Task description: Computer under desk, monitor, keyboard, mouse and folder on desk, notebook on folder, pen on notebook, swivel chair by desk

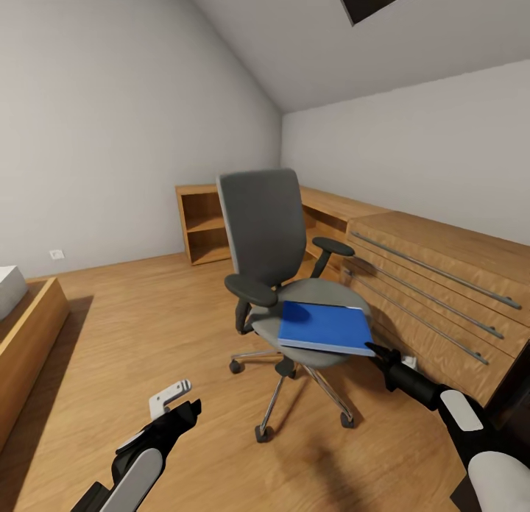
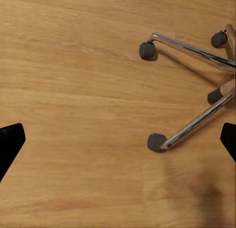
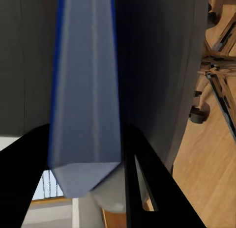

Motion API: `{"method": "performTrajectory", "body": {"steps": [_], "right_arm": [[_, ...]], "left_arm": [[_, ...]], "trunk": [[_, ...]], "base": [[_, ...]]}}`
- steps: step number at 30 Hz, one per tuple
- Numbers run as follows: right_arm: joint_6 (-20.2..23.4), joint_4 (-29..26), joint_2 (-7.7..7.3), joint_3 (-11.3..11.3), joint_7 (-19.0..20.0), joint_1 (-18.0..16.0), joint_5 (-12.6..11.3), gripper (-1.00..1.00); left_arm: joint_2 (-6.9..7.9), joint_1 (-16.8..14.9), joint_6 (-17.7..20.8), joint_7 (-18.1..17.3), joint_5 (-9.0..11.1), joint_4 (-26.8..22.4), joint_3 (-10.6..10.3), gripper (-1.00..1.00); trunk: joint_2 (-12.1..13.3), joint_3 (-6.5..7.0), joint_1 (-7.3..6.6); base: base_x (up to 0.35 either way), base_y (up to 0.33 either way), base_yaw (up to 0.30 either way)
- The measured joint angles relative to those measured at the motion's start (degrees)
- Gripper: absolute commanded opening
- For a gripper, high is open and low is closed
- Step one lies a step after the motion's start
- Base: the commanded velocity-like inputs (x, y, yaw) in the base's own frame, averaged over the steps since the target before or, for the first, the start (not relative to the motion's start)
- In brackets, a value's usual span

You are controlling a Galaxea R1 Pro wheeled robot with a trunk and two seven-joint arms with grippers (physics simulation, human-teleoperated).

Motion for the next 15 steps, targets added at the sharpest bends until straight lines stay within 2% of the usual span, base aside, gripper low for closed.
{"method": "performTrajectory", "body": {"steps": [9, 15], "right_arm": [[-0.1, -0.2, -0.05, 0.0, 0.1, 0.0, 0.0, -1.0], [-0.3, -0.3, -0.05, -0.1, 0.1, 0.0, 0.1, -1.0]], "left_arm": [[-0.06, 0.0, 0.0, -0.1, 0.0, 0.0, 0.0, 1.0], [-0.06, 0.0, 0.0, -0.1, 0.0, 0.0, -0.1, 1.0]], "trunk": [[3.6, 1.62, -1.98], [6.0, 2.69, -3.26]], "base": [[-0.004, 0.0, 0.0], [-0.254, 0.0, 0.0]]}}
